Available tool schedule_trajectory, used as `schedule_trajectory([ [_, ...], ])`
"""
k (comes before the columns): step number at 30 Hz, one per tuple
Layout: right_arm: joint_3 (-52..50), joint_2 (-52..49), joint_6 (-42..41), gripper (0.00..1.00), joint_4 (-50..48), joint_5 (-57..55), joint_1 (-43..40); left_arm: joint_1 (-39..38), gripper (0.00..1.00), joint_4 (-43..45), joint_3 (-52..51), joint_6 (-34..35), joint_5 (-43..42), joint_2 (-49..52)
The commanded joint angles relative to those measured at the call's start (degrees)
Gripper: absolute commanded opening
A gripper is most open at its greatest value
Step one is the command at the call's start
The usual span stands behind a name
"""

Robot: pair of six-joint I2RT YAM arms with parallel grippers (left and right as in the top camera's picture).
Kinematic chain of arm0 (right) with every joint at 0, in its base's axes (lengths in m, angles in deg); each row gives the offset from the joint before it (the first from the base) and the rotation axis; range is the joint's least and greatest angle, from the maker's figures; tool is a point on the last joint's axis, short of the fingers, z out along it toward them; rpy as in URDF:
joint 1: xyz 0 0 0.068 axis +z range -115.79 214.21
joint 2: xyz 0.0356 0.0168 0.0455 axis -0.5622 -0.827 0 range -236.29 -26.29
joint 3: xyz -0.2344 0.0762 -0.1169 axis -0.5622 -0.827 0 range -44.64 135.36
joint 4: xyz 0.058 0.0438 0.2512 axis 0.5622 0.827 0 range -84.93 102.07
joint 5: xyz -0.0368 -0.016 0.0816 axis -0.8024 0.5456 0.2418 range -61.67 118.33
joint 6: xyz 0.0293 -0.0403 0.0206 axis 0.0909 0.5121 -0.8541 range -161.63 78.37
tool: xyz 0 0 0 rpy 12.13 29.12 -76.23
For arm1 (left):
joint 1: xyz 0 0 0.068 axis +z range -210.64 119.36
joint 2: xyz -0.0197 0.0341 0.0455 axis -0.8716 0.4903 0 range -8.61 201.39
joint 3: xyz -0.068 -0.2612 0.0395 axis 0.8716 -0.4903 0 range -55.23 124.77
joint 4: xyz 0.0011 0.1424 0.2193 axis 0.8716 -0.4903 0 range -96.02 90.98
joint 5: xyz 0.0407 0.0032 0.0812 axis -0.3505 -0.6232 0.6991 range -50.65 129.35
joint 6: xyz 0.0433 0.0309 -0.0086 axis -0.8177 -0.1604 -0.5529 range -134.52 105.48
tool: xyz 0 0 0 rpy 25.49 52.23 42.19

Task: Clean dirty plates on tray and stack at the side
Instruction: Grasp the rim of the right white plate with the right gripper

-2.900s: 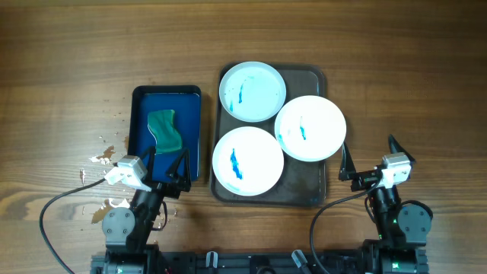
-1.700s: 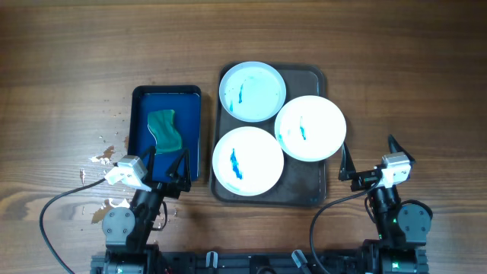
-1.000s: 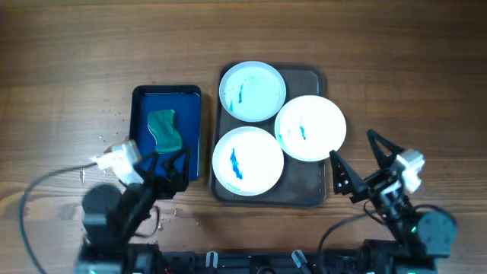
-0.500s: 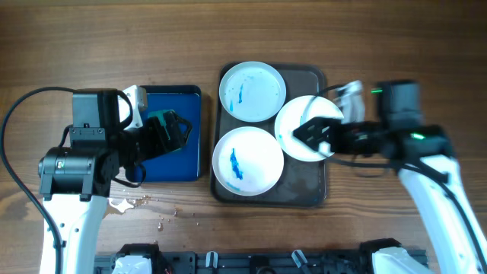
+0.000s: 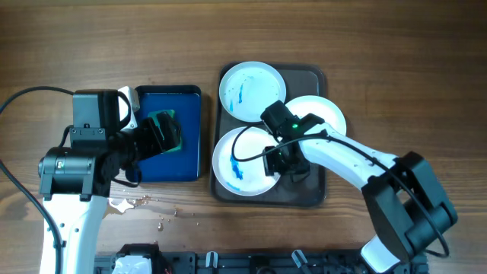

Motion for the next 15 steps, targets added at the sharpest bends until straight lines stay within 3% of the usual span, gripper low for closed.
schedule_trajectory([
  [1, 0.15, -1.70, 0.59, 0.36, -2.16, -3.52, -0.04, 0.48, 0.99, 0.11, 1.01, -0.94, 1.03, 0.09],
  [2, 0.15, -1.70, -0.46, 0.17, -2.47, -4.72, -0.31, 0.48, 1.00, 0.09, 1.01, -0.94, 1.03, 0.13],
  [3, 0.15, -1.70, -1.09, 0.06, -2.99, -5.97, -0.87, 0.48, 1.00, 0.09, 1.01, -0.94, 1.03, 0.31],
  [6, 0.15, -1.70, -2.75, 0.04, -3.30, -6.32, -3.02, 0.48, 0.98, 0.09, 0.74, -0.85, 1.05, 2.43],
  [8, 0.17, -1.68, -5.31, 0.04, -4.61, -4.07, -6.12, 0.48, 0.89, 0.35, -1.81, 6.40, 8.41, 8.44],
  [15, 0.22, -1.68, -6.82, 0.04, -4.48, -2.82, -6.73, 0.42, 0.70, 9.70, -5.18, 7.74, 10.08, 24.46],
])
